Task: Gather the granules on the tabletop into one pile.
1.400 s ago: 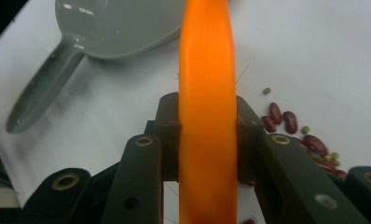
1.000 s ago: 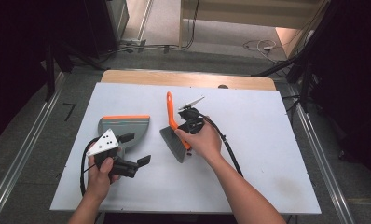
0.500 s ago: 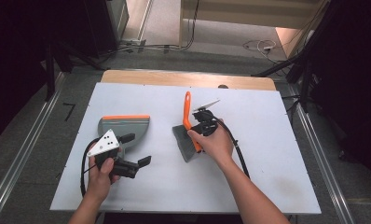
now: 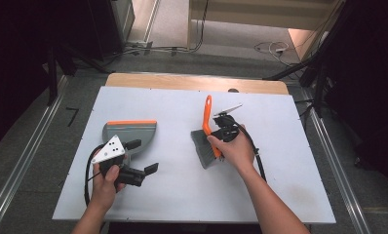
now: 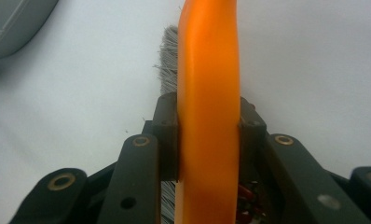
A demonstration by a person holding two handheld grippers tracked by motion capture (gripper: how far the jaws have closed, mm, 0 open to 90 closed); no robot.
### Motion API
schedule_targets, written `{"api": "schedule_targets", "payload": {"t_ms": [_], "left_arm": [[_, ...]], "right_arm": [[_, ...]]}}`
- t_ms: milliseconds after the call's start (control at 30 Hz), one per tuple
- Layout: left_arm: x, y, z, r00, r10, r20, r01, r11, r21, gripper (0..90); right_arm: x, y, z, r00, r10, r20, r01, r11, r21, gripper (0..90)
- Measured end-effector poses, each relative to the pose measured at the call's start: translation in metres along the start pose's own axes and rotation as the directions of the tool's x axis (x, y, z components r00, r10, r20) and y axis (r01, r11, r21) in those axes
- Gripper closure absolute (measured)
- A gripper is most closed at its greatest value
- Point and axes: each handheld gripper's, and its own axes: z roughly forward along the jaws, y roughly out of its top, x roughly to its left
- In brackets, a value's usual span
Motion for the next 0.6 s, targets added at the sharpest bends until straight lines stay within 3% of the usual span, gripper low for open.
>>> {"api": "schedule_targets", "payload": {"t_ms": [600], "left_arm": [[0.0, 0.0, 0.001, 1.0, -0.001, 0.003, 0.001, 1.0, 0.003, 0.0]], "right_arm": [[-0.018, -0.002, -0.011, 0.9999, -0.003, 0.017, 0.003, 1.0, 0.0, 66.6]]}}
